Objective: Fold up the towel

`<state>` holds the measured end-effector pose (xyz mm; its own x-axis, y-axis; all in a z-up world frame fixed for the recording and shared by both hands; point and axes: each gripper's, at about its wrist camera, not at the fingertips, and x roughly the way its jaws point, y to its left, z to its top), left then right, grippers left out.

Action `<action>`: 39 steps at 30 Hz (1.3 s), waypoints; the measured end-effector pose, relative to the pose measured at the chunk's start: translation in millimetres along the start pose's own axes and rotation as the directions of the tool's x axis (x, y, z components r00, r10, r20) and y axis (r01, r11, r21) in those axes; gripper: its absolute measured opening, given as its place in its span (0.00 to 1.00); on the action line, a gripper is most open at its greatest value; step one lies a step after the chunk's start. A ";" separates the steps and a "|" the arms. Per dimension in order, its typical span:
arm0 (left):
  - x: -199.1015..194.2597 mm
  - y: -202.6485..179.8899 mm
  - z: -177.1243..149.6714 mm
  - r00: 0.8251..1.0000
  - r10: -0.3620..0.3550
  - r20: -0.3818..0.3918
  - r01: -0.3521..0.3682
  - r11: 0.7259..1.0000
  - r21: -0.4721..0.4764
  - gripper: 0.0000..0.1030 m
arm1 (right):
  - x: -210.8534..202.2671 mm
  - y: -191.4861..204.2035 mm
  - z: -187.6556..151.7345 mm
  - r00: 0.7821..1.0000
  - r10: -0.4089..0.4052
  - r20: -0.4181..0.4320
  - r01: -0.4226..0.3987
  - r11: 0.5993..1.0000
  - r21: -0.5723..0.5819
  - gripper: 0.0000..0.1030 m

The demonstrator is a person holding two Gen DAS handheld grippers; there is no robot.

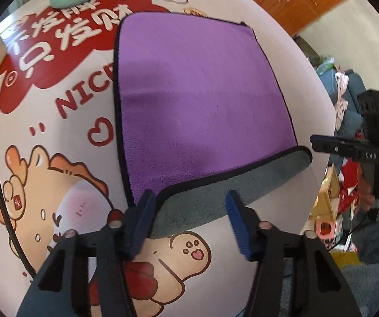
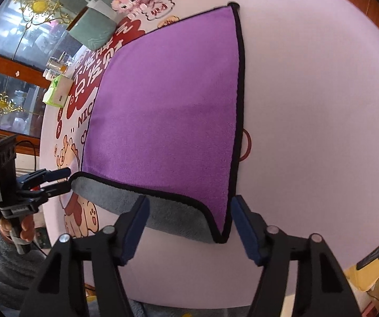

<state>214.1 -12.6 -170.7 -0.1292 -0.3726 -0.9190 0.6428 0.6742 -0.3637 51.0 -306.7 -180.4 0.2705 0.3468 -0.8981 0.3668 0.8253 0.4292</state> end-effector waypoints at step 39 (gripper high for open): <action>13.0 29.2 4.3 0.989 -0.054 -0.138 0.055 0.999 0.001 0.48 | 26.5 -4.6 -2.6 0.988 0.022 -0.152 -0.049 0.984 -0.174 0.29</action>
<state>234.4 -0.5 -192.6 -0.2663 -0.3170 -0.9103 0.6358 0.6521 -0.4130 54.2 -300.2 -206.4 0.1403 0.4286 -0.8925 0.1928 0.8724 0.4493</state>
